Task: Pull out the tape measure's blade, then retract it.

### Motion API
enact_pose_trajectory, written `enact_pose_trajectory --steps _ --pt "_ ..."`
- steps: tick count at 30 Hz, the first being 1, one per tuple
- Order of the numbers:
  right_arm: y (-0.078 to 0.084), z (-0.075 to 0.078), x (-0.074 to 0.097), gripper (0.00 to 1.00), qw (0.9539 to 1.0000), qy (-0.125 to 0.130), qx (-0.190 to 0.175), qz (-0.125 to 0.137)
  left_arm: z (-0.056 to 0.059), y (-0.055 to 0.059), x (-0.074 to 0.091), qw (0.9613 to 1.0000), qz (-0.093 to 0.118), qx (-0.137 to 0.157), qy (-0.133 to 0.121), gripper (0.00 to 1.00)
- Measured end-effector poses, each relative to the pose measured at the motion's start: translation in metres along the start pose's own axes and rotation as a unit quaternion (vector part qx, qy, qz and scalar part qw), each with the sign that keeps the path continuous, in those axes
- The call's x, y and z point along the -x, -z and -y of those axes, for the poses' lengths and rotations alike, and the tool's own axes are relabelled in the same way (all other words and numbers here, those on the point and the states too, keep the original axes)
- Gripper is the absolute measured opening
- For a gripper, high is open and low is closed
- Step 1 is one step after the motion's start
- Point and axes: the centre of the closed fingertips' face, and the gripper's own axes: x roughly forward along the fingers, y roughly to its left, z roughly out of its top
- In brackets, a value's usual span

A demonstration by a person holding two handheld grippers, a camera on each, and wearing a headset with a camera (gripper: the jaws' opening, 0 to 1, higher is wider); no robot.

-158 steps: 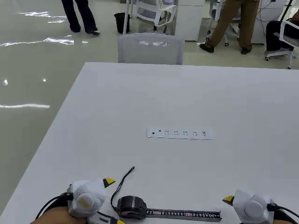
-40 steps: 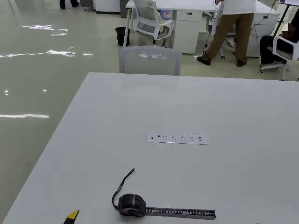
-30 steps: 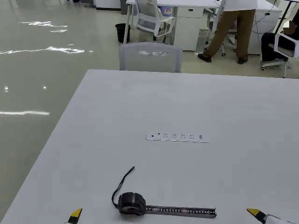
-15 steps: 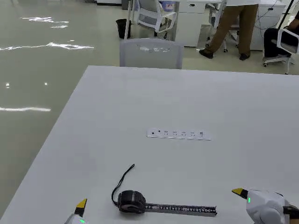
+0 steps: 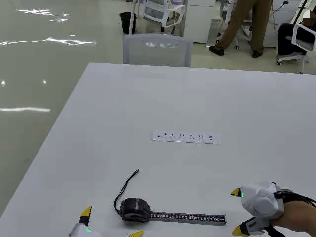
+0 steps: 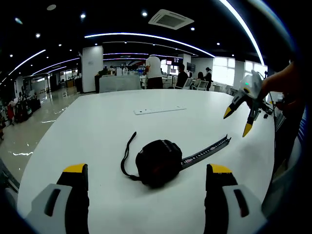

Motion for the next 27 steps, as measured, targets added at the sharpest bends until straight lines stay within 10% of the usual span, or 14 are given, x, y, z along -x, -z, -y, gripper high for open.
enact_pose_trajectory --steps 9,27 --pt "0.019 -0.005 -0.036 0.52 0.9993 -0.03 0.005 -0.023 -0.002 0.001 -0.004 0.9999 -0.004 0.011 -0.005 0.99" --pt "0.008 -0.005 -0.046 0.25 0.9962 -0.064 -0.004 -0.059 0.011 0.014 -0.015 0.9996 -0.01 0.027 -0.007 0.96"
